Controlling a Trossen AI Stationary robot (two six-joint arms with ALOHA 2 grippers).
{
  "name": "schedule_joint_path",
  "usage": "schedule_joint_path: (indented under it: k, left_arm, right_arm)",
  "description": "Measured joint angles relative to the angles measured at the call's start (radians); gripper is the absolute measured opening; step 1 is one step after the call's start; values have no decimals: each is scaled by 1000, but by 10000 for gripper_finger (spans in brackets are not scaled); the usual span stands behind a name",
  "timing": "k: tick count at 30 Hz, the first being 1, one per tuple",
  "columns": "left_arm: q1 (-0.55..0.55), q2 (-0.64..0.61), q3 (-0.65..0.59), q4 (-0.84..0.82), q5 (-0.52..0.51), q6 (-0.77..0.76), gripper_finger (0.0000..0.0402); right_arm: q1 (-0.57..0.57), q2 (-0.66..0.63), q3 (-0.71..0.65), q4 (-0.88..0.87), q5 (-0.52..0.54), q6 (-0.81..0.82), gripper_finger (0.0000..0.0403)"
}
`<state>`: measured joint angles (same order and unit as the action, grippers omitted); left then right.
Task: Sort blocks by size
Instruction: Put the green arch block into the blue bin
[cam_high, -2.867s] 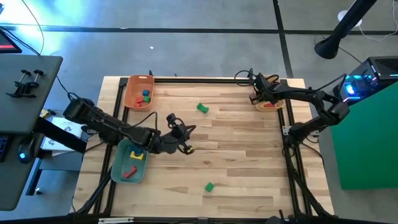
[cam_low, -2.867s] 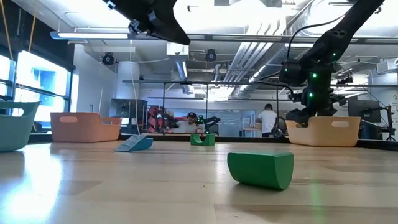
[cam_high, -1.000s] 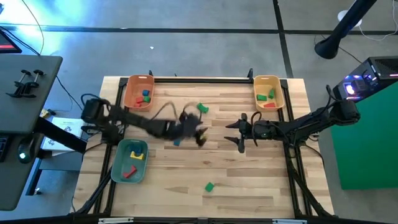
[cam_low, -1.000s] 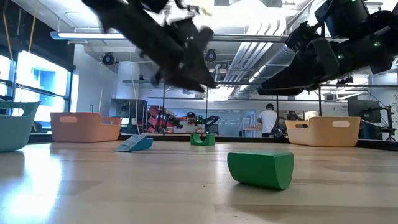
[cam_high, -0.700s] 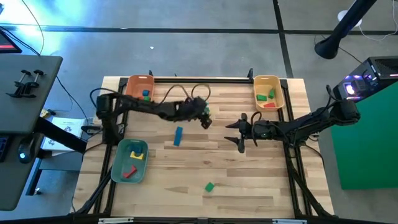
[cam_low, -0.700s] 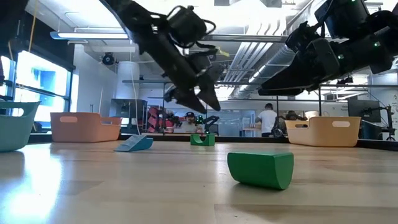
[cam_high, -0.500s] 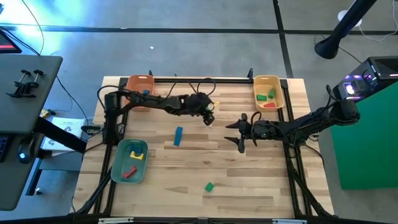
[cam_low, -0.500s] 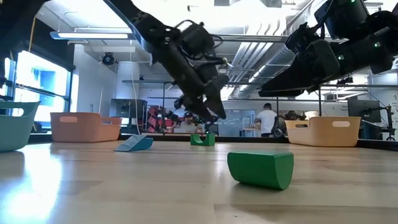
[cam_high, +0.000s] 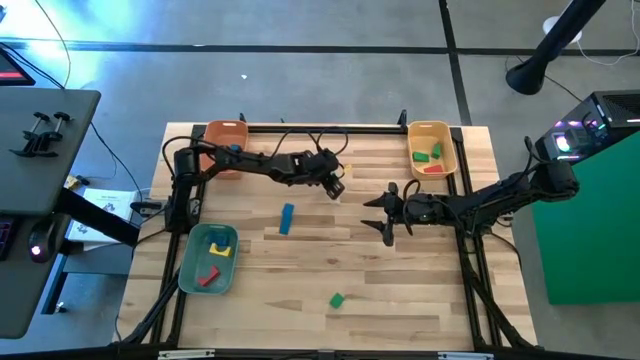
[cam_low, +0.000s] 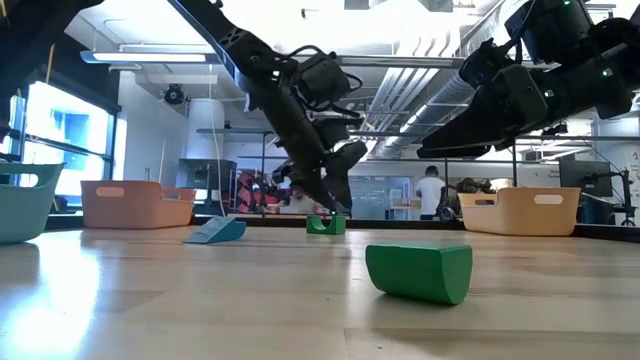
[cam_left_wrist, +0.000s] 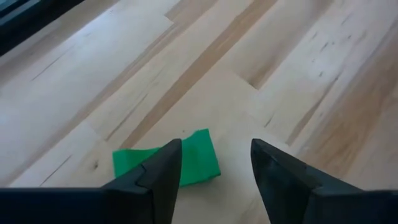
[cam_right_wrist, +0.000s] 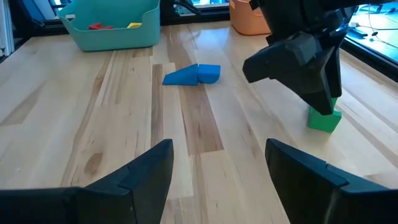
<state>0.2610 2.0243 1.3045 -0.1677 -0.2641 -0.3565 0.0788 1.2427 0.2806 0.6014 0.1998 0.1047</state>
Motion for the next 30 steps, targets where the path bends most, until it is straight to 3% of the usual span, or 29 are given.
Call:
schedule_joint_path:
  k: [8, 12, 24, 30]
  left_arm:
    - [-6, 13, 0, 6, -13, -10, 147]
    - [-24, 36, 0, 14, -15, -36, 145]
    - [-61, 88, -1, 70, -149, -60, 145]
    - [-64, 139, 2, 168, -161, -52, 140]
  right_arm:
    - [0, 0, 0, 0, 0, 3, 252]
    - [0, 0, 0, -3, 0, 7, 252]
    - [0, 0, 1, -21, 12, 11, 252]
    - [0, 1, 1, -30, 14, 10, 252]
